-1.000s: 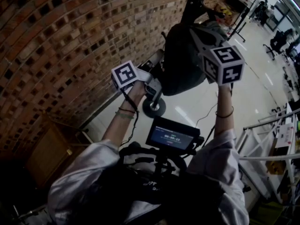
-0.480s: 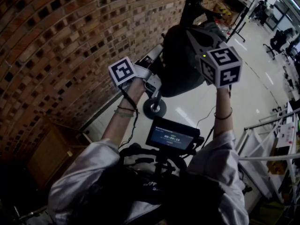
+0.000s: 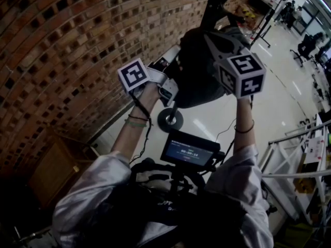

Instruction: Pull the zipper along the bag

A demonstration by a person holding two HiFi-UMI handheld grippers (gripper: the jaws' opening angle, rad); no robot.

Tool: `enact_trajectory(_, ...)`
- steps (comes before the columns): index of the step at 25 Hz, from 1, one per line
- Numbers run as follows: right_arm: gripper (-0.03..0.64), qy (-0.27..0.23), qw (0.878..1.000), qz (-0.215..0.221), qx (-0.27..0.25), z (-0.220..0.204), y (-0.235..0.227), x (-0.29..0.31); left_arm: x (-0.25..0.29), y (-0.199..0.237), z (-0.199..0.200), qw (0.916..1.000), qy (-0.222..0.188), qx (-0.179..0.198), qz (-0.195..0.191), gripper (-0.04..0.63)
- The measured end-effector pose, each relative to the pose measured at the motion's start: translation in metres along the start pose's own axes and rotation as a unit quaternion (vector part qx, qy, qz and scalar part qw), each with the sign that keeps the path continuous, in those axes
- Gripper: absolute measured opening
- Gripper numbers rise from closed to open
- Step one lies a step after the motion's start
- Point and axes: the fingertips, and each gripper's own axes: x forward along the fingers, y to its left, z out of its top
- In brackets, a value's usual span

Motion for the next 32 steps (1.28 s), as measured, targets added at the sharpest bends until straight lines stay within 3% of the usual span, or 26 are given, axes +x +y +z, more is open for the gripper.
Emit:
enact_trajectory(14,0.005,0.001,1.0,-0.005,0.0,-0.003,-0.002,0.001,0.024,-0.02,0.004,0.9994,0.023,0.024,-0.009,0.026)
enact_trajectory(20,0.005,-0.009,1.0,0.005,0.026,-0.001,0.004,0.001,0.03,-0.027,0.002,0.9987,0.03,0.037,-0.015,0.026)
enact_trajectory(29,0.006,0.0,1.0,0.007,0.001,-0.001,0.016,0.009,0.032,-0.029,0.003,0.9989,0.023,0.029,-0.027,0.026)
enact_trajectory(32,0.008,0.004,1.0,0.007,-0.012,-0.001,0.019,0.009,0.032,-0.029,0.003,0.9983,0.025,0.045,-0.028,0.026)
